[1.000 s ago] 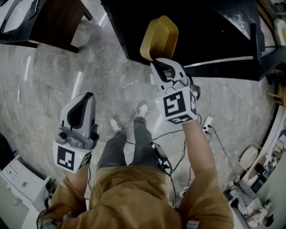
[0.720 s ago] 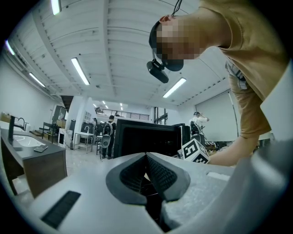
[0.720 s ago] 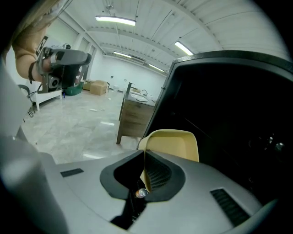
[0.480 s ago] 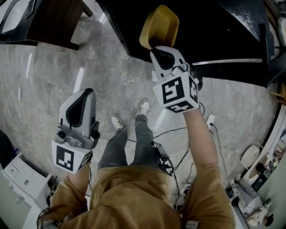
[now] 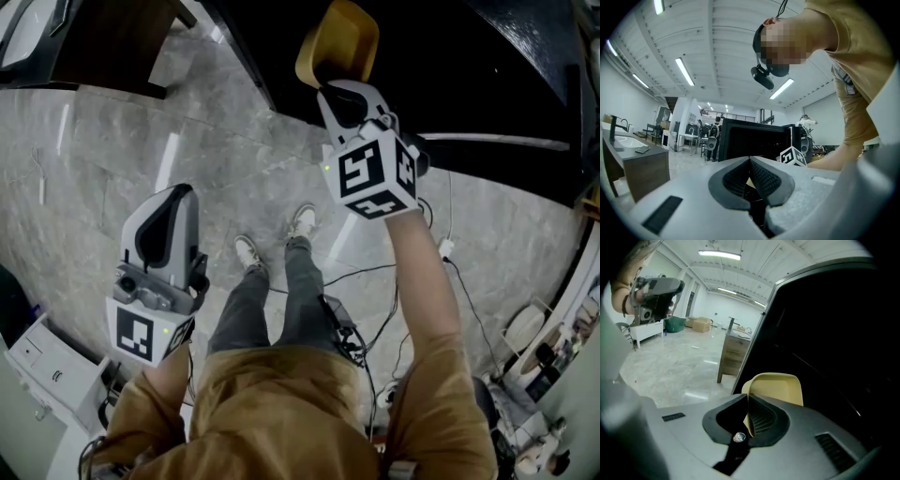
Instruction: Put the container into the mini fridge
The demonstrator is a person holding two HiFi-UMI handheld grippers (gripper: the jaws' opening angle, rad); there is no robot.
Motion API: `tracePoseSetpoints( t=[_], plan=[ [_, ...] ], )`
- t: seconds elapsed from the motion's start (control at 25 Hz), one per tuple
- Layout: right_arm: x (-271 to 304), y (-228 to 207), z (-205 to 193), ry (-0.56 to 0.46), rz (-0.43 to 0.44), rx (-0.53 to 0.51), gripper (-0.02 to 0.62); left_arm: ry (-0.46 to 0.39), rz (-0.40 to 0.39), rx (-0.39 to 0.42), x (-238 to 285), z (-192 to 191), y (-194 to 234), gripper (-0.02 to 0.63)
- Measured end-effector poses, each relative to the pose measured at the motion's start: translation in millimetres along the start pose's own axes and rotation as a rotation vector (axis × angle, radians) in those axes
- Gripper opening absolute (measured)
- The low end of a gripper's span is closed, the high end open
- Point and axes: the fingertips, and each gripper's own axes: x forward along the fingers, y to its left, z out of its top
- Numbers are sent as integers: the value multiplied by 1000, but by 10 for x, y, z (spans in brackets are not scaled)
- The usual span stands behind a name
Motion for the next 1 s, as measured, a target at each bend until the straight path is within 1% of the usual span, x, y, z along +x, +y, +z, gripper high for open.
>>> tracePoseSetpoints(
  t=[0.12, 0.24, 0.4, 0.68, 1.0],
  plan=[
    [52, -41, -14, 4, -1, -2, 8, 7, 3, 4, 37, -32, 23, 0],
    [75, -64, -44, 11, -1, -9, 8, -9, 5, -22, 88, 2, 25, 0],
    [144, -109, -108, 21, -4, -19, 8, 4, 22, 10, 97, -72, 77, 0],
    [360, -192, -165, 50, 14, -5, 8, 15, 26, -30, 164, -226, 109, 0],
    [438, -244, -169, 59, 20, -27, 8, 25, 42, -31, 179, -286, 128, 0]
  ],
)
